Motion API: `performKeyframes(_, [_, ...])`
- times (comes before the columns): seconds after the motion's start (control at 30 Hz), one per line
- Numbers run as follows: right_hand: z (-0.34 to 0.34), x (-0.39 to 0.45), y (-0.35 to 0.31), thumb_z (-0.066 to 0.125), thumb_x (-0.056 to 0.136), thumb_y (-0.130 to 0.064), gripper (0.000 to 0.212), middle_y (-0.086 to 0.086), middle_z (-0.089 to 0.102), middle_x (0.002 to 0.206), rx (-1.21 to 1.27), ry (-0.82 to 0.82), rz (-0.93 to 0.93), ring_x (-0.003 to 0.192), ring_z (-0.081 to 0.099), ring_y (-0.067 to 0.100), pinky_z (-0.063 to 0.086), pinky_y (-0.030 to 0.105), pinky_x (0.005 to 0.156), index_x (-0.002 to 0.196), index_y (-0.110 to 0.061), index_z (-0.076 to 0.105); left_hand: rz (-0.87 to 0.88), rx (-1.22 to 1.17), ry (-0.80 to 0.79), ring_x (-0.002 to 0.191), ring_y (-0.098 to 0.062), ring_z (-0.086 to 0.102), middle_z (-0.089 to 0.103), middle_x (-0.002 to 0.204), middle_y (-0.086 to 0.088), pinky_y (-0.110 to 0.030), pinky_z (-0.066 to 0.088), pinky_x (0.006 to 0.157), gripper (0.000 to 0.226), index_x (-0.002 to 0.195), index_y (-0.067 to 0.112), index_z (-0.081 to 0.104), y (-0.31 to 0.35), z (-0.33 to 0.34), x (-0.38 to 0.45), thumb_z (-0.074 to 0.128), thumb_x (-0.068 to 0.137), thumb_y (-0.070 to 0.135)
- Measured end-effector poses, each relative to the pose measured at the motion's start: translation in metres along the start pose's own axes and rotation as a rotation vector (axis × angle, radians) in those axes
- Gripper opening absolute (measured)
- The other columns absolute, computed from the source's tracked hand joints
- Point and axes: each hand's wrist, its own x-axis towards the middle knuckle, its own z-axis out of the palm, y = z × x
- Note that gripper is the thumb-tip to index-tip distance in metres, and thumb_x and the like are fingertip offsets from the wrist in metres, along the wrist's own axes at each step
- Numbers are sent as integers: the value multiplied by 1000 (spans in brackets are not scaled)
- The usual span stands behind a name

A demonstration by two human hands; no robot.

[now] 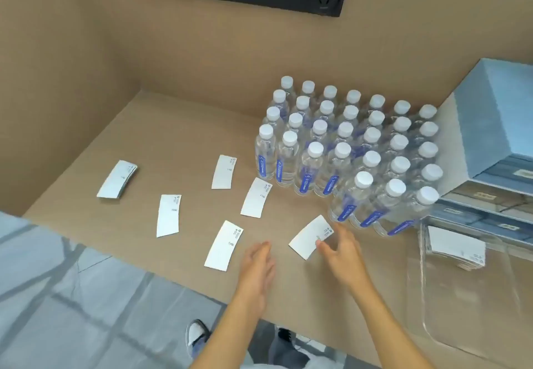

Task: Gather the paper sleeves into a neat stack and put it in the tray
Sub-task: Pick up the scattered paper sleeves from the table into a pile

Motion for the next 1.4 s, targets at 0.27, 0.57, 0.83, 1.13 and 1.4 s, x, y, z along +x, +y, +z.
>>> performKeyframes(0.27, [8, 25, -1, 67, 88, -21, 58, 14, 58, 129, -114, -16, 30, 117, 55, 36, 45, 48, 101, 141, -11, 47, -93, -68, 94, 114, -26, 59, 59, 118, -13, -39, 43, 112, 9, 94, 23, 55, -16, 38, 6, 62, 96, 28])
performKeyframes(0.57, [14, 39, 5, 67, 90, -16, 57, 22, 54, 131, -259, 3, 46, 122, 49, 40, 40, 46, 105, 142, -6, 47, -49, -95, 144, 94, -22, 69, 71, 107, -15, -23, 53, 79, 14, 106, 5, 62, -34, 62, 19, 57, 96, 14])
performKeyframes(0.83, [16, 37, 4, 73, 85, -14, 51, 23, 57, 123, -207, -22, 121, 120, 50, 38, 42, 42, 102, 132, -4, 56, -20, 30, 229, 76, -15, 63, 66, 88, -7, -18, 54, 68, 12, 102, 9, 62, -33, 54, 24, 59, 92, 3])
performKeyframes(1.13, [54, 34, -49, 70, 85, -11, 13, 9, 56, 105, -92, -193, -41, 77, 53, 11, 38, 21, 64, 94, -8, 61, 80, 9, 481, 69, -20, 59, 65, 78, -6, -33, 53, 70, 10, 83, 11, 61, -14, 0, 21, 67, 88, 4])
performKeyframes(1.4, [117, 42, -115, 63, 89, -7, 25, 3, 51, 104, -226, -420, -245, 100, 58, 27, 40, 27, 76, 114, -9, 62, 121, -136, 708, 75, -24, 63, 65, 78, -2, -36, 55, 78, 19, 73, 18, 60, 12, -54, 22, 70, 86, 9])
